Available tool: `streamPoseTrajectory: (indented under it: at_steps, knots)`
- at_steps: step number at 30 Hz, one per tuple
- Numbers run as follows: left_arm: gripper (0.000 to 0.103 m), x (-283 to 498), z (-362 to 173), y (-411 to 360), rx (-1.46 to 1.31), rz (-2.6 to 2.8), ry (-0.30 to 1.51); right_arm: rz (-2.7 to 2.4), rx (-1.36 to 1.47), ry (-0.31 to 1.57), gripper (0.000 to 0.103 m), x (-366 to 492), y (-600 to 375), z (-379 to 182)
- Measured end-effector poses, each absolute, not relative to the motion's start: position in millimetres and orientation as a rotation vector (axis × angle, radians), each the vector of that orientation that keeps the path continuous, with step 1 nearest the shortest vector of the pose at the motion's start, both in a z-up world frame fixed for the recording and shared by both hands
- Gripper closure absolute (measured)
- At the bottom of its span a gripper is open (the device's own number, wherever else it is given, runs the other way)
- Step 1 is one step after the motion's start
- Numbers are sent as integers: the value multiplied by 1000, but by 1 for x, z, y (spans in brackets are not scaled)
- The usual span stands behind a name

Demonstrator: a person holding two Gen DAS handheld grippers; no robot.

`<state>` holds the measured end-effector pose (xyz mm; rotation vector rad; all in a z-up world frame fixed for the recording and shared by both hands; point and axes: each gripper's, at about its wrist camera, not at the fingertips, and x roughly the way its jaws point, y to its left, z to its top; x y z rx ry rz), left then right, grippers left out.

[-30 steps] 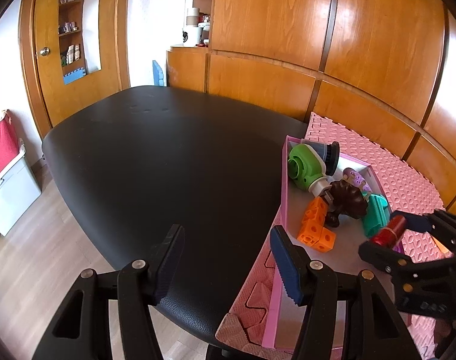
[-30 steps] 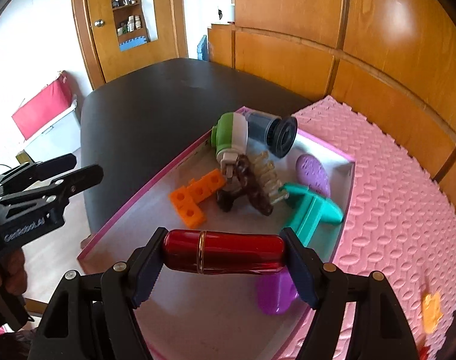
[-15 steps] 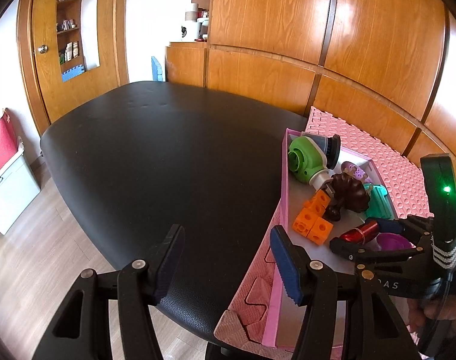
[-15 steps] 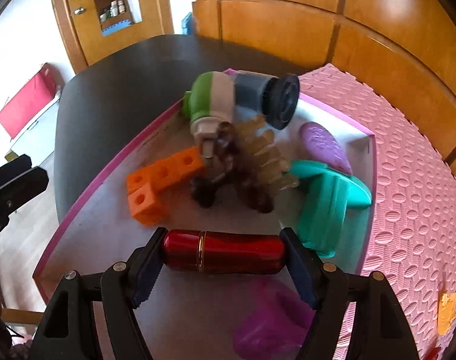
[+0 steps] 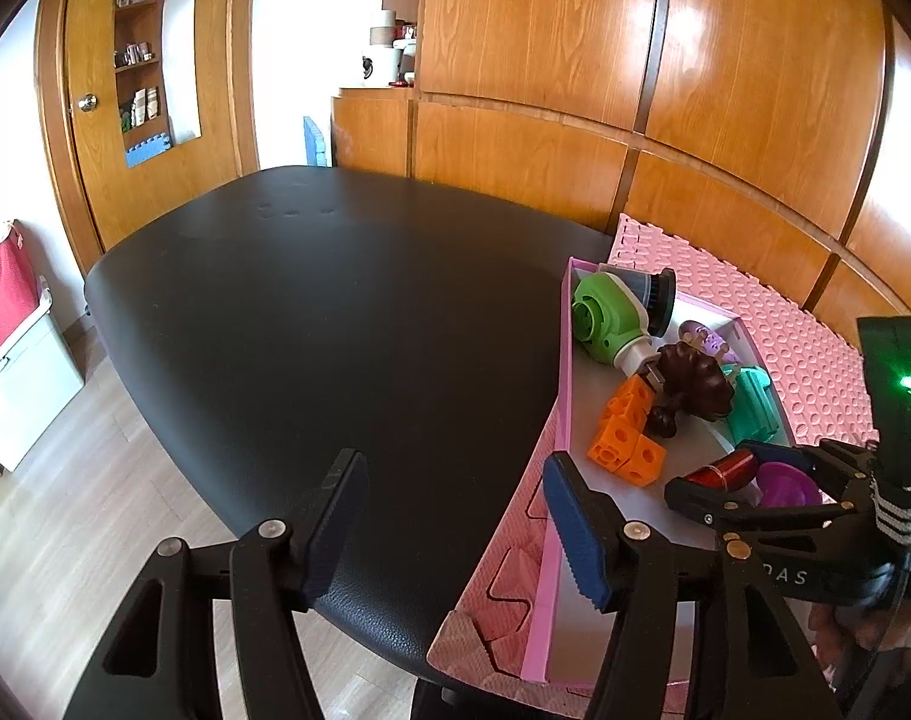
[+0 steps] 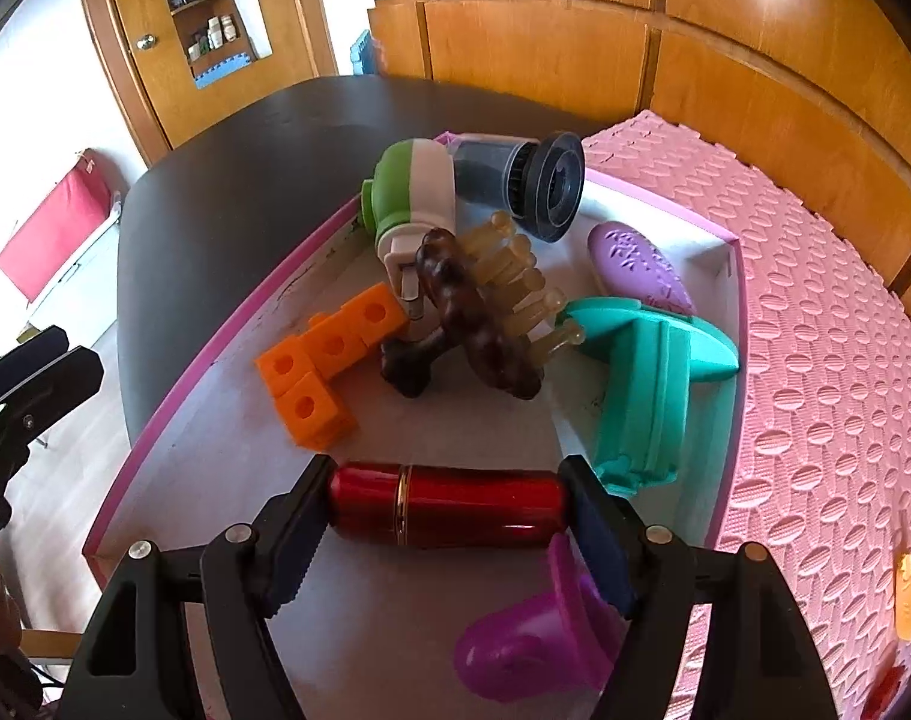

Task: Organize rigid objects
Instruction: 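Open the right gripper to release the red cylinder in the tray, then move both grippers from the tray toward the yellow piece and red puzzle piece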

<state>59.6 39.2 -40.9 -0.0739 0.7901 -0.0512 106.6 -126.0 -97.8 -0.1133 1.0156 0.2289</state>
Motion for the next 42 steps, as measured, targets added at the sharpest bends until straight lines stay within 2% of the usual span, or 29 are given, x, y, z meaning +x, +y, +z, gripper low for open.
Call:
streamPoseTrajectory:
  at_steps: [42]
  knots:
    - [37,38,-28,-18,46,-186,768,56,28,784,27,47,-193,-31]
